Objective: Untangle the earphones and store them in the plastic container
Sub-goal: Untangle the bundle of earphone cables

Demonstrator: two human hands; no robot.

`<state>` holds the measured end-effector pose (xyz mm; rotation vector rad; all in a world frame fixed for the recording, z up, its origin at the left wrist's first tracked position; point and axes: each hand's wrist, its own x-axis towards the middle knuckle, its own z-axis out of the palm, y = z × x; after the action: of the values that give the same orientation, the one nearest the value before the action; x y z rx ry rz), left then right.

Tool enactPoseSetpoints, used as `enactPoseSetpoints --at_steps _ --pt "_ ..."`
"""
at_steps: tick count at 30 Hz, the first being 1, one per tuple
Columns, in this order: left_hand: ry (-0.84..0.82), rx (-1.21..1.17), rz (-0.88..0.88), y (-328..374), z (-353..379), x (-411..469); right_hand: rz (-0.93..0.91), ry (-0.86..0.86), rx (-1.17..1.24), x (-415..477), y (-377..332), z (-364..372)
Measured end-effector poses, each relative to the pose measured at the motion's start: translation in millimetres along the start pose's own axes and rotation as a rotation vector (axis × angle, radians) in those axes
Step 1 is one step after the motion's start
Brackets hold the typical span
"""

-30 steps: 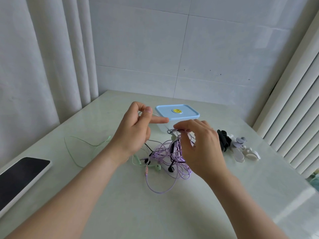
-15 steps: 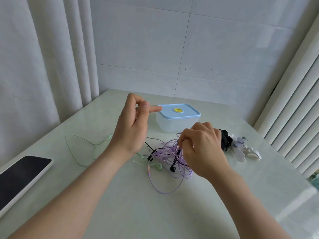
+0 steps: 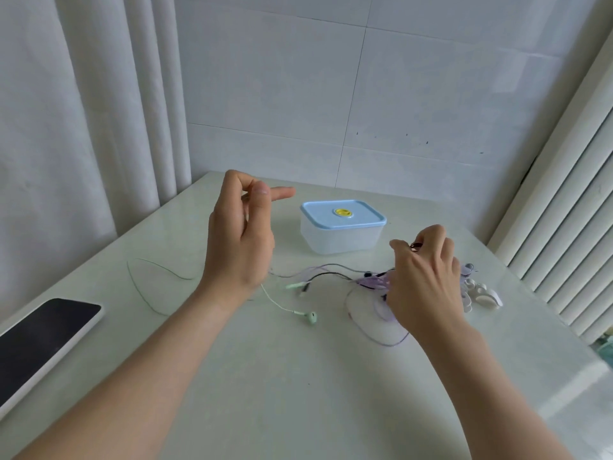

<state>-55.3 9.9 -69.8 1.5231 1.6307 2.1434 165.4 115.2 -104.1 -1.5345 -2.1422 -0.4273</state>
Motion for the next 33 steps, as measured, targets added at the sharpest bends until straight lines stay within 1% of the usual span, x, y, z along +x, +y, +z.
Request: enactPoseSetpoints --at_steps 2,5,7,9,10,11,13,14,16,17,19,21,23,24,26,28,31,33 --pt "-0.016 -0.127 -0.122 5 -1 2 0.013 -0.014 -0.012 0 4 3" --pt "-0.103 -0.284 -0.316 13 -1 4 -0.056 0.037 0.113 -4 -9 -6" --pt "-0.168 -0.356 -0.383 13 -1 4 -0.147 0.042 0.339 -8 -25 -15" --pt "-0.229 -0.441 -0.422 13 -1 5 -0.243 -0.05 0.593 -16 -41 -21" --pt "-0.263 -0.5 -0.44 14 -2 5 -0.305 -0.106 0.658 -21 -47 -21" --pt "-0.302 -0.571 -0.459 15 -2 6 -0.371 -0.148 0.657 -25 -52 -18" --pt "-0.395 -0.72 -0.509 18 -4 7 -0.45 -0.195 0.535 -32 -57 -7" --pt "-0.438 -0.784 -0.535 19 -5 7 -0.463 -0.194 0.473 -33 -58 -1" --pt "-0.483 -0.873 -0.582 24 -8 7 -0.45 -0.135 0.453 -29 -57 8" --pt "-0.484 -0.906 -0.598 26 -9 7 -0.414 -0.1 0.489 -26 -55 9" --pt "-0.449 -0.957 -0.615 30 -10 7 -0.276 -0.043 0.609 -18 -50 7" --pt "-0.384 -0.915 -0.601 29 -11 7 -0.093 -0.002 0.748 -10 -45 -4" --pt "-0.337 -0.77 -0.551 24 -10 7 0.07 0.019 0.938 -7 -43 -18" --pt "-0.325 -0.691 -0.517 22 -8 6 0.114 0.029 1.042 -6 -43 -24" --pt "-0.317 -0.582 -0.475 19 -5 4 0.126 0.015 1.214 -8 -44 -34" --pt "-0.319 -0.53 -0.455 17 -2 3 0.123 -0.064 1.334 -10 -45 -41" --pt "-0.319 -0.49 -0.424 13 -2 3 0.141 -0.236 1.383 -13 -43 -47" --pt "-0.307 -0.47 -0.428 12 -4 4 0.102 -0.401 1.392 -12 -38 -51"
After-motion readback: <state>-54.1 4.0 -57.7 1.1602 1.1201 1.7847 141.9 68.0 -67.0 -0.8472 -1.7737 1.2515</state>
